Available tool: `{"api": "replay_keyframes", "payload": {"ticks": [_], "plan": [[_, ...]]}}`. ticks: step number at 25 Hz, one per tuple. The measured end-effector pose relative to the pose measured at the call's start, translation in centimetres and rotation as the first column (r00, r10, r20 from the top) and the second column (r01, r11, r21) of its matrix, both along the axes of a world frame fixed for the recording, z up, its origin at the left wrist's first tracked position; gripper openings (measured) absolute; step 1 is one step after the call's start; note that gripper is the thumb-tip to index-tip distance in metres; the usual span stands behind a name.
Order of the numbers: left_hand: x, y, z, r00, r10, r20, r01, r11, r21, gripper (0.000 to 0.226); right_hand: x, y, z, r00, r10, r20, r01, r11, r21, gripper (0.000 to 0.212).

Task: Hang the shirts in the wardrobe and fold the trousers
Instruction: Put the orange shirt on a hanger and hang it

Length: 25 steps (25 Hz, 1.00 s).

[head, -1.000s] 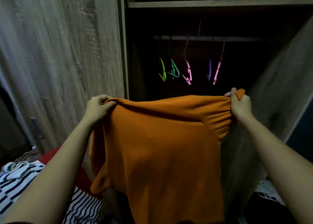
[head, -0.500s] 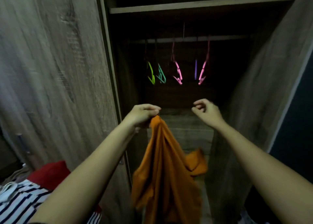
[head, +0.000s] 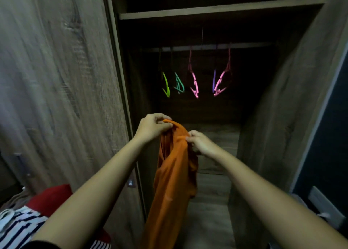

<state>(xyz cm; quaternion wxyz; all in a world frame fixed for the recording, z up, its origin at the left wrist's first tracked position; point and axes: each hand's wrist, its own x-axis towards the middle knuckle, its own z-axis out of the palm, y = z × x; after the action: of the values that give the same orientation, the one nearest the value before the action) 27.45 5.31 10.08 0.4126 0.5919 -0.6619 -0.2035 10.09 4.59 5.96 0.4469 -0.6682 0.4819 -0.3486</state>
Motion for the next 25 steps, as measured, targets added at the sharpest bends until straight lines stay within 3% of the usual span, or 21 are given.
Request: {"api": "replay_keyframes", "payload": {"ticks": [3,5,7,8,9,11,12,13,16,17,19,20,22,23,25], "plan": [[1.0,0.4,-0.7,0.981,0.135,0.140,-0.097,0.964,-0.248,0.017,1.1,-0.3,1.3,0.990,-0.082,0.115,0.090,0.994,-0.065,0.022],[0.8,0.1,-1.1,0.962,0.226,0.155,-0.154,0.913,-0.377,0.020,1.3,0.2,2.3,0.997,-0.061,0.043,0.069,0.976,-0.206,0.013],[0.8,-0.2,-1.3,0.954,0.262,0.149,-0.169,0.874,-0.455,0.020,1.4,0.4,3.1,0.983,-0.103,-0.154,0.028,0.904,-0.427,0.023],[1.1,-0.4,-1.8,0.944,0.256,0.210,-0.134,0.876,-0.464,0.020,1.5,0.5,3.5,0.959,-0.191,-0.208,0.047,0.835,-0.548,0.027],[1.4,-0.5,-2.5,0.906,0.244,0.345,-0.071,0.893,-0.445,0.021,1.6,0.4,3.9,0.943,-0.289,-0.165,0.131,0.777,-0.616,0.028],[2.1,-0.7,-5.8,0.746,0.166,0.645,0.001,0.968,-0.250,0.032,1.1,0.1,5.4,0.902,-0.422,0.090,0.393,0.718,-0.574,0.024],[2.6,-0.7,-7.8,0.717,0.096,0.691,-0.018,0.993,-0.120,0.033,0.5,-0.3,5.9,0.869,-0.468,0.161,0.476,0.704,-0.527,0.021],[3.1,-0.8,-9.5,0.762,0.046,0.646,-0.049,0.999,-0.013,0.026,-0.2,-0.5,6.2,0.848,-0.510,0.145,0.504,0.692,-0.517,0.017],[4.7,-2.1,-8.7,0.978,0.074,0.196,-0.105,0.982,0.157,0.014,-3.3,-1.2,5.9,0.797,-0.584,-0.154,0.401,0.702,-0.588,0.015],[5.4,-2.8,-7.3,0.992,0.117,0.050,-0.124,0.980,0.155,0.019,-4.3,-1.3,5.9,0.800,-0.554,-0.228,0.334,0.729,-0.598,0.019],[6.0,-3.7,-4.5,0.981,0.149,-0.124,-0.132,0.982,0.135,0.023,-6.4,-1.6,6.1,0.870,-0.340,-0.356,0.114,0.843,-0.526,0.038],[5.9,-3.7,-3.4,0.979,0.136,-0.154,-0.115,0.984,0.135,0.021,-7.5,-1.6,6.4,0.858,-0.199,-0.474,-0.031,0.900,-0.435,0.045],[5.5,-3.6,-2.3,0.990,0.102,-0.099,-0.084,0.982,0.171,0.015,-8.8,-1.5,6.5,0.698,-0.069,-0.713,-0.165,0.953,-0.254,0.045],[5.4,-3.5,-1.9,0.993,0.096,-0.063,-0.084,0.980,0.178,0.013,-9.1,-1.6,6.2,0.633,-0.108,-0.767,-0.135,0.960,-0.247,0.039],[5.2,-3.5,-1.4,0.991,0.106,-0.082,-0.094,0.986,0.141,0.018,-8.9,-1.7,5.6,0.590,-0.299,-0.750,0.001,0.929,-0.370,0.029]]}}
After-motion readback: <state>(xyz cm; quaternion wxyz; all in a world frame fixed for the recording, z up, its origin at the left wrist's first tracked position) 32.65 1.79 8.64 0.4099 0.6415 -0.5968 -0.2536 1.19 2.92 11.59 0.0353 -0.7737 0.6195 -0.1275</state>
